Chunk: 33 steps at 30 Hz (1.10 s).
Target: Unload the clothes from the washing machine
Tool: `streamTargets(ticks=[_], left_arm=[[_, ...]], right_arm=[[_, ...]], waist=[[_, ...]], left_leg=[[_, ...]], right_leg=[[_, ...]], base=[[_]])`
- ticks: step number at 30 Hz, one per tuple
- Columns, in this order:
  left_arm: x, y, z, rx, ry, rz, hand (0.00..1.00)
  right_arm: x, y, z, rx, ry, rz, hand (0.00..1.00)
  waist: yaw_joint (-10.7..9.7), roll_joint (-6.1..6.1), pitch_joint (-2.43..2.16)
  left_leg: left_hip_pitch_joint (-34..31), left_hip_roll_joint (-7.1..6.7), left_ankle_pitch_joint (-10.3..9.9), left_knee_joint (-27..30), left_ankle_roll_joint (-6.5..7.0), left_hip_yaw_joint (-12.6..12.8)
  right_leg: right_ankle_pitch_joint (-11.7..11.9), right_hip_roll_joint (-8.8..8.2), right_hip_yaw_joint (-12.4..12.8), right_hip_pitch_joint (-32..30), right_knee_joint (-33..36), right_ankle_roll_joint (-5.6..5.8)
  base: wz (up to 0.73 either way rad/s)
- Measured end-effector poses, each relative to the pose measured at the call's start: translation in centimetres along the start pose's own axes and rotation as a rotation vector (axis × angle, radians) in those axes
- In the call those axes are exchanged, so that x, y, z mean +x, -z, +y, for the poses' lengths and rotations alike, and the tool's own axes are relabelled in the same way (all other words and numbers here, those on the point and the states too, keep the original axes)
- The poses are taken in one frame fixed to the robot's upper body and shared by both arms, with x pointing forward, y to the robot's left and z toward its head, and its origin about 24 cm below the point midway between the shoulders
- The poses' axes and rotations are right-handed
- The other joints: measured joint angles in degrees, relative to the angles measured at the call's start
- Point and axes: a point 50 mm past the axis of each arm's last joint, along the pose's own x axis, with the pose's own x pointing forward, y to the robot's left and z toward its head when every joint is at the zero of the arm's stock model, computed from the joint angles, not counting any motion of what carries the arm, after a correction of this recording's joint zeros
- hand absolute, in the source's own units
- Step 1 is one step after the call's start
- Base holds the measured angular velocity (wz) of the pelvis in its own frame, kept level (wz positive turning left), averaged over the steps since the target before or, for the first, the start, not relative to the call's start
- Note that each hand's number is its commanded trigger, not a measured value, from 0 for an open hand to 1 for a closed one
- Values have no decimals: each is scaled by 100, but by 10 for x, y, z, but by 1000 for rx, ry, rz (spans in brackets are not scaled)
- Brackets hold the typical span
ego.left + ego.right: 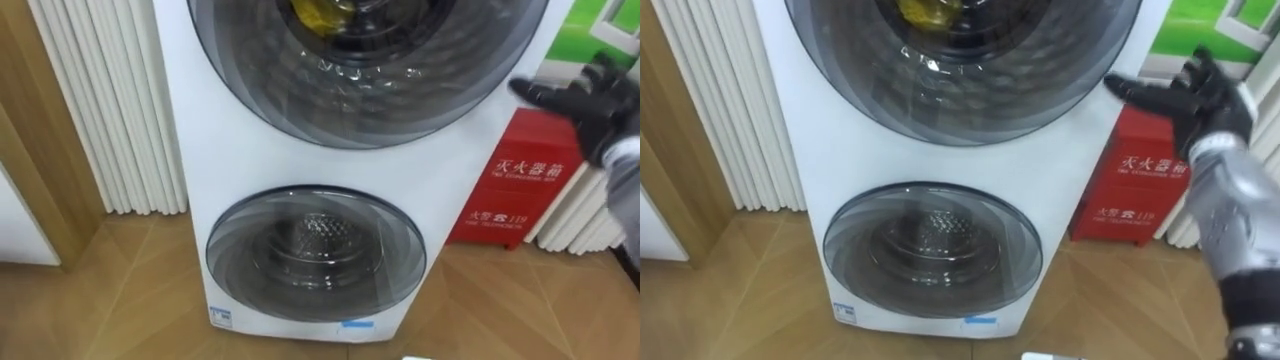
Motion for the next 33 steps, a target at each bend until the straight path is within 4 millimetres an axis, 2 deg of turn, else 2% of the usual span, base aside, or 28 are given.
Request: streamTargets(ticks=[8, 11, 13, 16, 24, 28, 33], left_arm=[[-1, -1, 2, 3, -9, 1, 0], [0, -3, 2, 6, -9, -3, 0], [0, -7, 2, 25, -11, -16, 0], [0, -12, 1, 35, -12, -35, 0], [-1, -15, -4, 94, 4, -48, 0], [-1, -14, -4, 101, 5, -47, 0], [-1, -12, -3, 107, 1, -39, 0]], right_arm=[[1, 3, 7, -41, -35, 28, 0], [5, -11, 23, -41, -71, 4, 0], [8, -27, 39, -61, -116, -48, 0], [8, -42, 51, -69, -135, -96, 0], [8, -38, 56, -121, -143, -91, 0], [7, -35, 57, -135, -141, -85, 0], [10, -31, 49, -130, -113, -64, 0]], waist=[[40, -21, 3], [53, -6, -4], [69, -4, -6], [151, -11, -11], [178, -22, -18], [226, -49, -4], [298, -117, -8]], left_leg=[[-118, -24, 2, 101, 3, -73], [-128, -15, 3, 111, 1, -71], [-120, -12, 4, 113, 0, -64], [-85, -16, 4, 112, 0, -61], [-33, -5, 5, 97, -2, -67], [-11, 0, 6, 88, -4, -73], [-29, -8, 6, 105, -3, -91]], right_leg=[[0, -59, -73, -67, 39, 0], [-1, -51, -80, -91, 65, -3], [-1, -50, -82, -95, 90, -4], [0, -52, -94, -58, 85, -4], [3, -39, -84, -35, 93, -9], [10, -35, -85, -29, 100, -21], [13, -50, -111, -35, 109, -25]], base=[[5], [0], [0], [0], [-2], [-5], [2]])
